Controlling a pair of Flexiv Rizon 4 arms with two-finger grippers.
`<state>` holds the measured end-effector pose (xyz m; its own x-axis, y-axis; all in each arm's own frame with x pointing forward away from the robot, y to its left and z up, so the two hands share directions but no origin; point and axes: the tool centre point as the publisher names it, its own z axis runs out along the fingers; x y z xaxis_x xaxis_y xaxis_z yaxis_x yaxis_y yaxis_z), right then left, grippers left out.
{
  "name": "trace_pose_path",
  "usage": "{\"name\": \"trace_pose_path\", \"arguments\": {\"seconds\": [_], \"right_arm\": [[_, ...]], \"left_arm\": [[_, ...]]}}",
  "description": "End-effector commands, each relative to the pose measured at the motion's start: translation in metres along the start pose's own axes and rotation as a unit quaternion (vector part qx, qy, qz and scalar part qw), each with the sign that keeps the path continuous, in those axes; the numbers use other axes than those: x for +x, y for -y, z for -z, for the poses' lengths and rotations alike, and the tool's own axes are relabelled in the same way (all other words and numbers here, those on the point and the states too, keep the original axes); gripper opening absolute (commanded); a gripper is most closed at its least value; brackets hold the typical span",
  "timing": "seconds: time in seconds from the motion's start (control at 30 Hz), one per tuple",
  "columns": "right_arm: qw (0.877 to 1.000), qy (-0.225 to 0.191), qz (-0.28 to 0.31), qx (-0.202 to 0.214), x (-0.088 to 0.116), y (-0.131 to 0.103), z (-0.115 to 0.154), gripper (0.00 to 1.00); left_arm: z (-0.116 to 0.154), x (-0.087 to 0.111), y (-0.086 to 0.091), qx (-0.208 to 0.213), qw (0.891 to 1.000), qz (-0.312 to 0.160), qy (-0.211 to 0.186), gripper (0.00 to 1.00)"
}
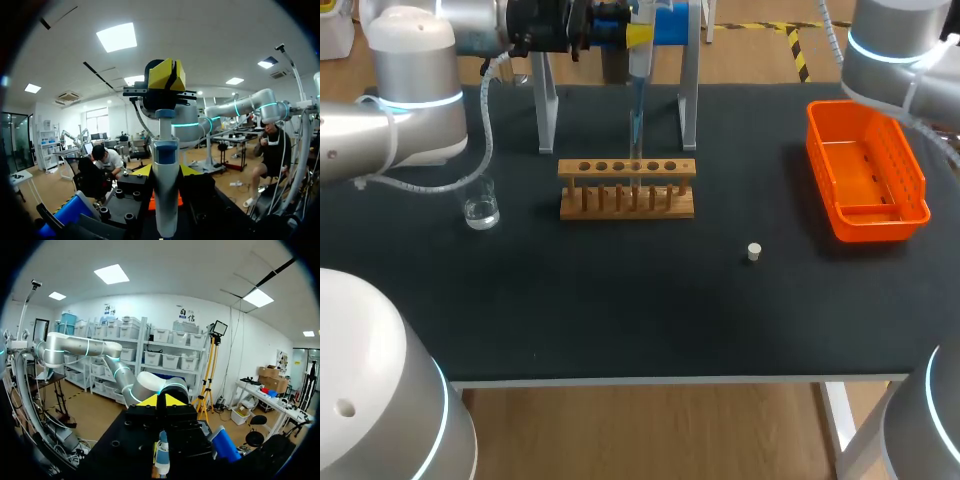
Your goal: Invert the test tube, pick up the pipette, mount the tip to pipette, aspirate from beaker and dispense into the tube, eject the tip, return the pipette, and cap with the stopper.
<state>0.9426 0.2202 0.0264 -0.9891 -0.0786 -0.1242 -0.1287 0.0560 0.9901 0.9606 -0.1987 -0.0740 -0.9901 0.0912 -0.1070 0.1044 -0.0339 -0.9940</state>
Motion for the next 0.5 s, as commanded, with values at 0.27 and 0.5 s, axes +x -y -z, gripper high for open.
{"name": "trace_pose_path", "arguments": {"seconds": [0.27,0.5], "right_arm": [[0.999,0.014,0.019,-0.030,0.042,0.001,0.056,1.00],[0.999,0.026,0.039,-0.022,0.056,0.020,0.080,1.00]], "left_arm": [[0.001,-0.002,0.000,-0.001,1.000,0.000,-0.003,0.00],[0.001,-0.002,0.000,-0.001,1.000,0.000,-0.003,0.00]]}}
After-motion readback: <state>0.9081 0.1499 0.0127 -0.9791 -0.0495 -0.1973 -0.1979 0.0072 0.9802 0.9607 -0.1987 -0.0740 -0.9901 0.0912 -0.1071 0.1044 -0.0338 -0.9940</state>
